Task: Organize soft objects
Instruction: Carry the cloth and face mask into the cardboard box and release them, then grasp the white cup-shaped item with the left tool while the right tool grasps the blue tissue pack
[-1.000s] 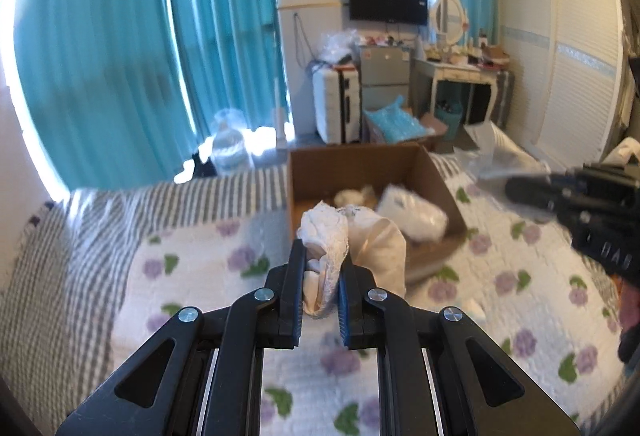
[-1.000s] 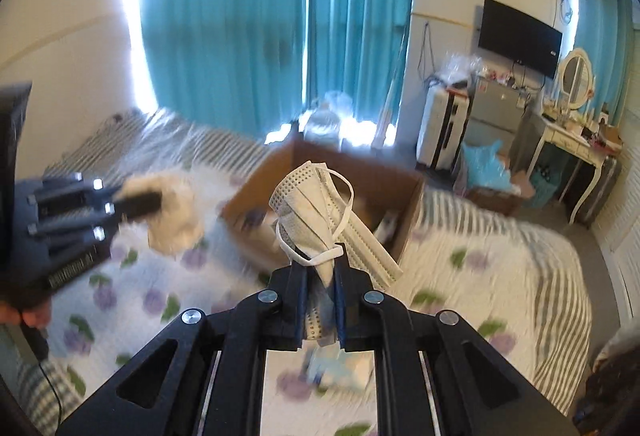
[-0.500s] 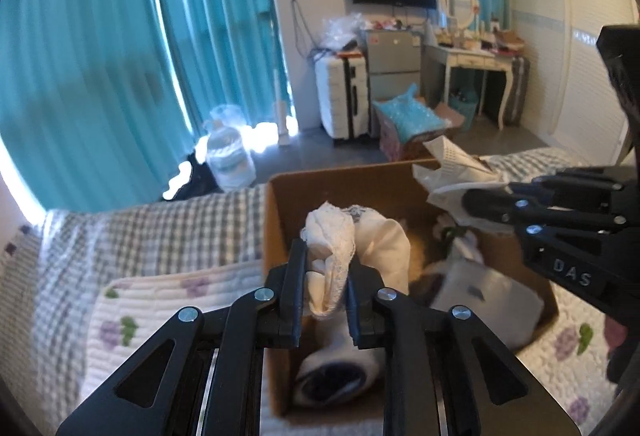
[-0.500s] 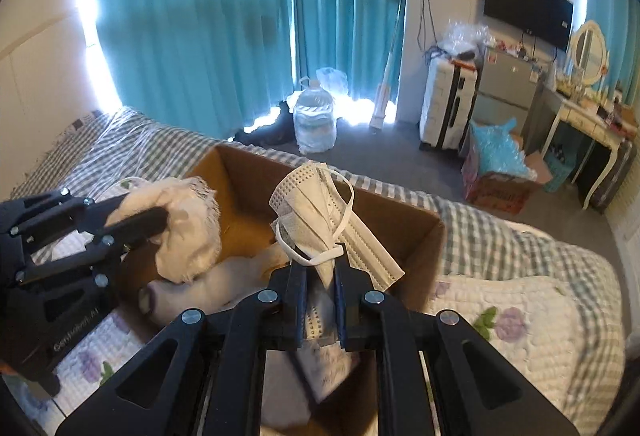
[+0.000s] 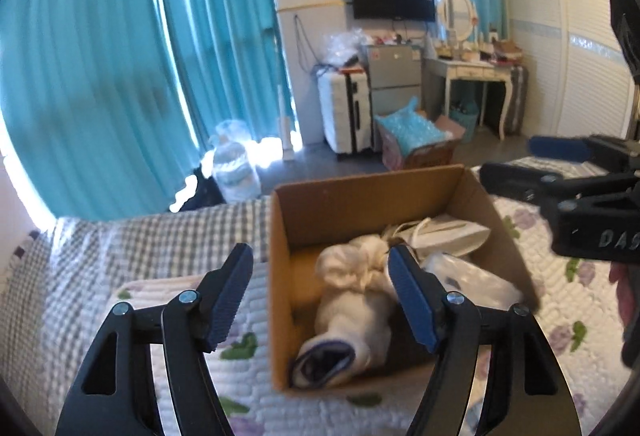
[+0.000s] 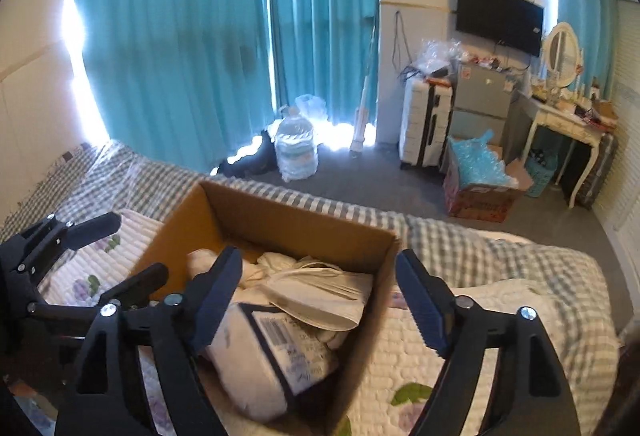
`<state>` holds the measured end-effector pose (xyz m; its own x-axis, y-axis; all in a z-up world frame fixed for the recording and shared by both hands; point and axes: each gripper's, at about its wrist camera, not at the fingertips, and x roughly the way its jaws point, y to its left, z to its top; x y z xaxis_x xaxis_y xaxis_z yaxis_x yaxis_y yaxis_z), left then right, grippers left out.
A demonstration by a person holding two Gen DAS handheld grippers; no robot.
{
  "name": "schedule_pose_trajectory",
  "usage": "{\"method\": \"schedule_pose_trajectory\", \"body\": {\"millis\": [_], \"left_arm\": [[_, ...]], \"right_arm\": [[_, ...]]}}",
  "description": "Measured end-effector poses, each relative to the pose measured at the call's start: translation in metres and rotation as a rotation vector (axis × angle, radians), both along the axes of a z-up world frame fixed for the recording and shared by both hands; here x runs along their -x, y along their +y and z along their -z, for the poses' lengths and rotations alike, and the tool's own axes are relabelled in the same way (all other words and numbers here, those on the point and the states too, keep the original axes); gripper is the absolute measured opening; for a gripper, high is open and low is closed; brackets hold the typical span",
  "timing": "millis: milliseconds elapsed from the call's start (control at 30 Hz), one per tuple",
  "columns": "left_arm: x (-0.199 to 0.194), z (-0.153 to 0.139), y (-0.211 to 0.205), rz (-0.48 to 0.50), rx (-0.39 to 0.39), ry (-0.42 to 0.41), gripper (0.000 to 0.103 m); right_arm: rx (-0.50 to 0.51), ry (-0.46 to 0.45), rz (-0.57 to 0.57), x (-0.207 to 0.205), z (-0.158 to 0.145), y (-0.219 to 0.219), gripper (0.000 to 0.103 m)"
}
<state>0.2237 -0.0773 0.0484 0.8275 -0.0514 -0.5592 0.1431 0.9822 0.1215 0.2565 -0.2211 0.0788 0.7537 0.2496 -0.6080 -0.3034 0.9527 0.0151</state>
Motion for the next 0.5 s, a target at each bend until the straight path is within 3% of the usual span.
{"method": "schedule_pose_trajectory", "body": {"millis": [33, 200, 333, 500], "left_arm": [[0.009, -0.007, 0.0, -0.001, -0.011, -0.009, 0.072], [0.068, -0.049, 0.008, 0.007, -0.03, -0.107, 0.079], [0.108, -0.077, 0.017, 0.017, 0.013, -0.119, 0.088], [0.142, -0.084, 0.025, 0.03, 0.058, -0.096, 0.089]], "right_arm": [[0.01, -0.011, 0.014, 0.01, -0.01, -0.002, 0.094], [0.063, -0.047, 0.051, 0.061, -0.054, -0.004, 0.103], [0.075, -0.058, 0.062, 0.102, -0.081, -0.004, 0.103], [0.099, -0.094, 0.039, 0.158, -0.104, 0.005, 0.103]]}}
